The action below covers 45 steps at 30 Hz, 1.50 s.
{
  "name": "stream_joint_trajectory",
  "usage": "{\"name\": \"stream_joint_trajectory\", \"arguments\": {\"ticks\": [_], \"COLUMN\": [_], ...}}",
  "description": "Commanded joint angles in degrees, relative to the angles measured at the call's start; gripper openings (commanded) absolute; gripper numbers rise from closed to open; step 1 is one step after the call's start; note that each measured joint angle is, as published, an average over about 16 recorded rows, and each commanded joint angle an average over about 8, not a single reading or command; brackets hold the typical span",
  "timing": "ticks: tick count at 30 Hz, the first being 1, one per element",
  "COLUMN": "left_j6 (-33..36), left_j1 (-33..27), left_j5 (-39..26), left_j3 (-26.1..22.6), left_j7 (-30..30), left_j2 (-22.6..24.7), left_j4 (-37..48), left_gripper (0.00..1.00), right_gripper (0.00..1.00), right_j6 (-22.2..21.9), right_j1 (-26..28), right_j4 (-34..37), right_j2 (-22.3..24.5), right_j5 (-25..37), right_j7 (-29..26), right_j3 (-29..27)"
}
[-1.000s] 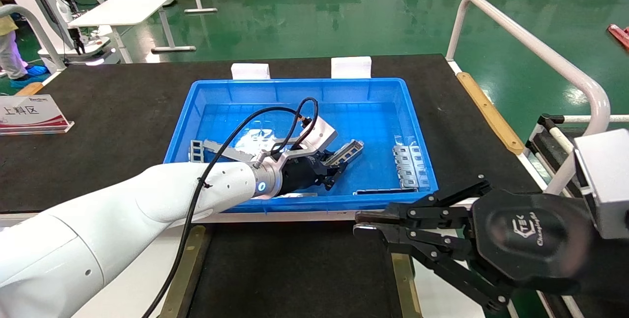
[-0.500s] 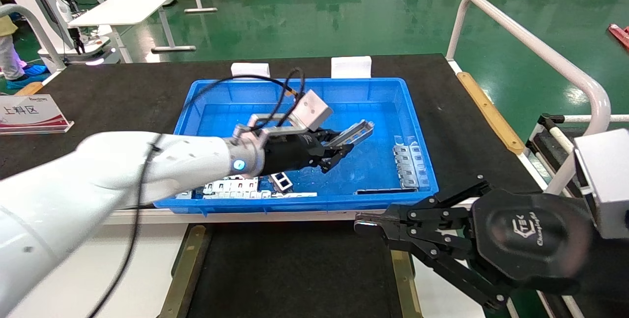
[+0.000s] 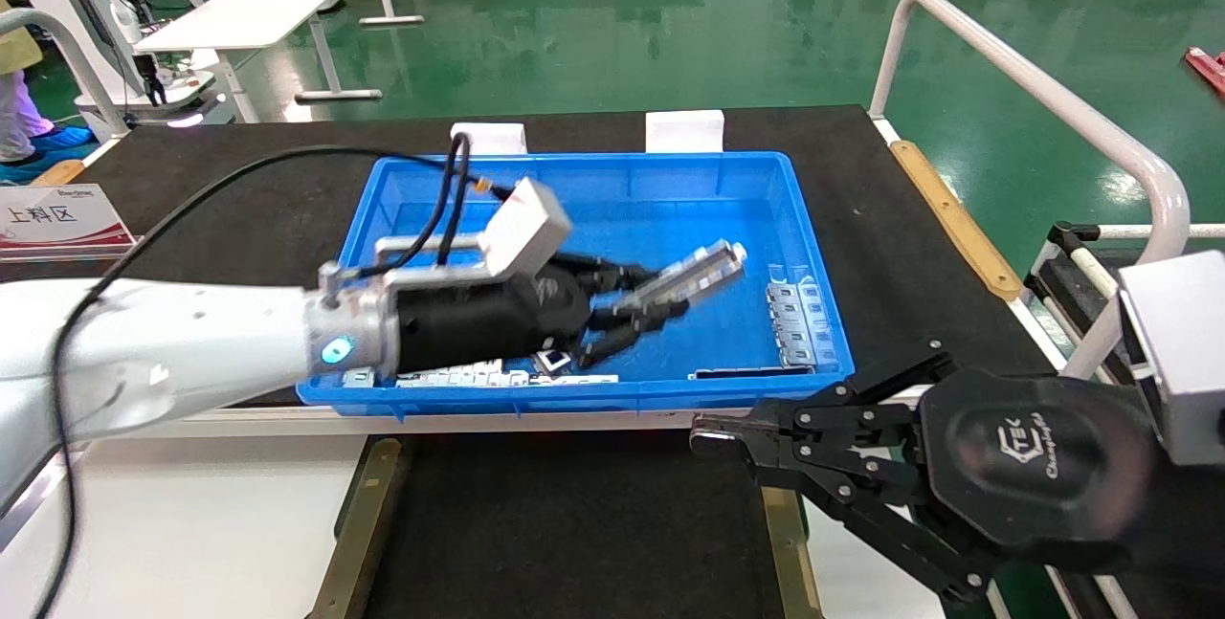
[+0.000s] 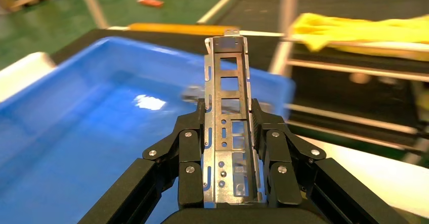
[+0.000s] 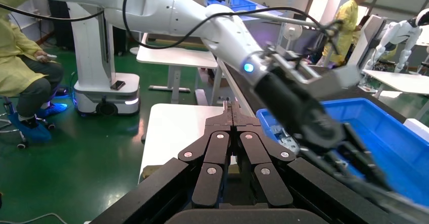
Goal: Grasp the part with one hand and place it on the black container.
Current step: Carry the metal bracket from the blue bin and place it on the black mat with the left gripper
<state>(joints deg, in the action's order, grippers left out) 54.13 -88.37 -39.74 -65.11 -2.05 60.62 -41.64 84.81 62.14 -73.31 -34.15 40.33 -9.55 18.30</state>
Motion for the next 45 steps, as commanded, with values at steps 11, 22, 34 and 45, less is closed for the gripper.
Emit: {"name": "stream_joint_trajectory", "arguments": {"ticks": [11,22,34,45], "left_j6": [0.8,-15.2,-37.3,-52.3], "left_j1": [9.9,22.9,34.3,37.2], "left_j5": [2.1,2.4,5.5,7.9], "left_j3": [-1.2,-4.9,-7.8,-5.7], "left_j7": [1.7,8.2,16.3,19.2], "left_j2": [-9.6,-13.2,-7.7,0.4], "left_j4": [-15.7,-26.5,-30.1,-26.7], "left_gripper": [0.00,0.00,0.00,0.00], "right_gripper": [0.00,0.00,0.00,0.00], "right_j6": [0.0,0.0,0.0,0.0], "right_j1": [0.0,0.0,0.0,0.0], "right_j4": [0.0,0.0,0.0,0.0], "right_j2": [0.0,0.0,0.0,0.0], "right_j5": [0.0,0.0,0.0,-0.1], "right_j7": [0.0,0.0,0.0,0.0], "right_j3": [0.0,0.0,0.1,0.1]}}
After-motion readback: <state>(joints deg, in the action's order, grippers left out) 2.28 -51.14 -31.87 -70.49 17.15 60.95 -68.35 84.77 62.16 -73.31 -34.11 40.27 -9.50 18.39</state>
